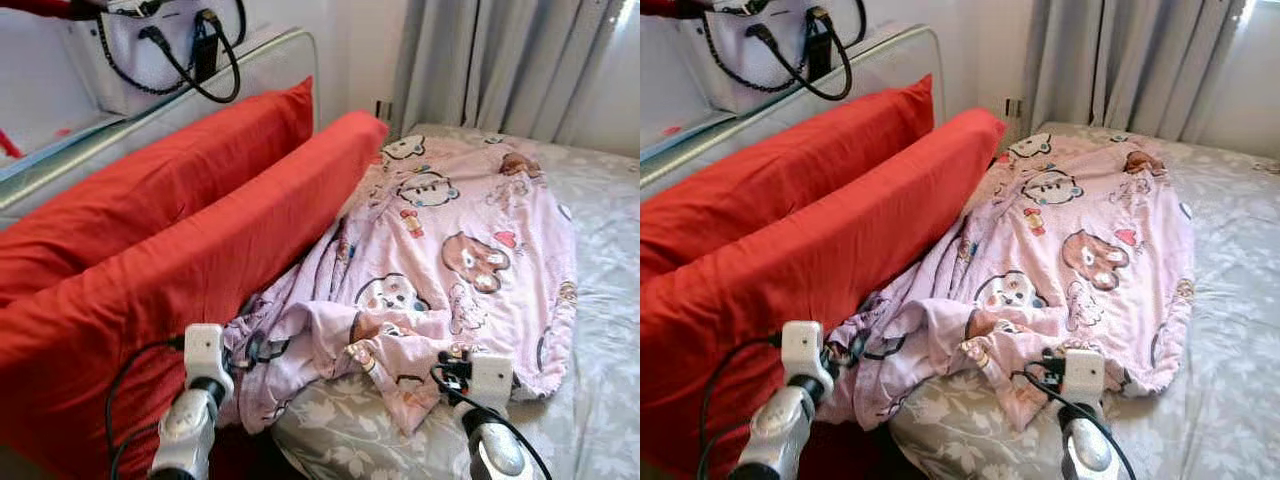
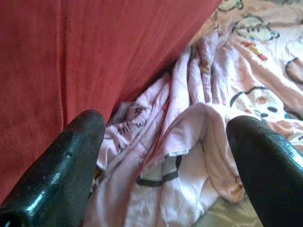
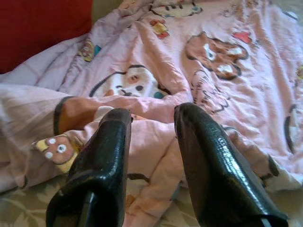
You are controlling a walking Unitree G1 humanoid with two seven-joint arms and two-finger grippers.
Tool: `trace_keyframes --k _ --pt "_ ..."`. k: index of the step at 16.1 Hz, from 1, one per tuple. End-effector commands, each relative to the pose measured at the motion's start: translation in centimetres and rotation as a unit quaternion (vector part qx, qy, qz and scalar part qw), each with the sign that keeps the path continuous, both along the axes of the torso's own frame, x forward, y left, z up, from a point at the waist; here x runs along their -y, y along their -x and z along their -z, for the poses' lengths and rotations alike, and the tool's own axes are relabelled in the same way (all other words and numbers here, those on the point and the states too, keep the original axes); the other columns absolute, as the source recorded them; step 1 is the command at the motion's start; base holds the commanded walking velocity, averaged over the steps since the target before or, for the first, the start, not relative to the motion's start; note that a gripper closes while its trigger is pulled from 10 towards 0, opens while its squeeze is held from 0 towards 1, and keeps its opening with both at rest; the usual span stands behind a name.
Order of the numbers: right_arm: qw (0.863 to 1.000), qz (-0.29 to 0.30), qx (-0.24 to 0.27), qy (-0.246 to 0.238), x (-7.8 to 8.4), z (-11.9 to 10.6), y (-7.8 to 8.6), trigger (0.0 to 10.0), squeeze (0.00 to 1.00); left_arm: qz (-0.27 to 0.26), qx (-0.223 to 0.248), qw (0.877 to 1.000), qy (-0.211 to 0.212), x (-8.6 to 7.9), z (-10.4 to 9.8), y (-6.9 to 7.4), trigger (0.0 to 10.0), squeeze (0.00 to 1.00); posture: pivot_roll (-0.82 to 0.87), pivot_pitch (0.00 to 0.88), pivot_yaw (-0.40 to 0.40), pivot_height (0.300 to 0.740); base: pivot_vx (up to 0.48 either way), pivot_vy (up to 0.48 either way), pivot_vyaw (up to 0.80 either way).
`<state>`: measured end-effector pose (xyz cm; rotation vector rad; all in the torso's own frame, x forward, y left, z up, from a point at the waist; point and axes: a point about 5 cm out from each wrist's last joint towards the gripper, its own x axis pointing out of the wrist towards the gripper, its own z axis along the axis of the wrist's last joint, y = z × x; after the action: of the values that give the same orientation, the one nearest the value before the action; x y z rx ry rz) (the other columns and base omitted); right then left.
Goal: Clean up the room
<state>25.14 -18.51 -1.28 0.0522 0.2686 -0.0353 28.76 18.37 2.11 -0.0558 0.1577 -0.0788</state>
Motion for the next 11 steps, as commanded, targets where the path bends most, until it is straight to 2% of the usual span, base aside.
trace_keyframes --k 1,4,9,11 --pt "1.000 -0.011 0.005 0.004 -0.39 -0.20 -0.19 10.0 0.00 -0.004 -0.007 1.000 0.002 -0.17 0.20 0.14 10.0 0.00 -0.02 0.000 0.035 0.691 0.000 0.000 0.00" --pt "1.000 -0.007 0.007 0.007 -0.36 -0.30 -0.25 10.0 0.00 0.005 -0.005 1.000 0.006 0.59 -0.05 -0.21 10.0 0.00 -0.02 0.000 0.038 0.691 0.000 0.000 0.00" --pt "1.000 -0.001 -0.019 0.022 0.08 0.20 0.02 10.0 0.00 0.008 -0.004 1.000 0.002 0.50 -0.27 -0.41 10.0 0.00 -0.01 0.000 0.037 0.691 0.000 0.000 0.00" --pt "1.000 0.003 -0.001 0.017 0.15 -0.09 0.00 10.0 0.00 0.009 -0.006 1.000 0.004 0.57 -0.02 -0.08 10.0 0.00 -0.02 0.000 0.039 0.671 0.000 0.000 0.00"
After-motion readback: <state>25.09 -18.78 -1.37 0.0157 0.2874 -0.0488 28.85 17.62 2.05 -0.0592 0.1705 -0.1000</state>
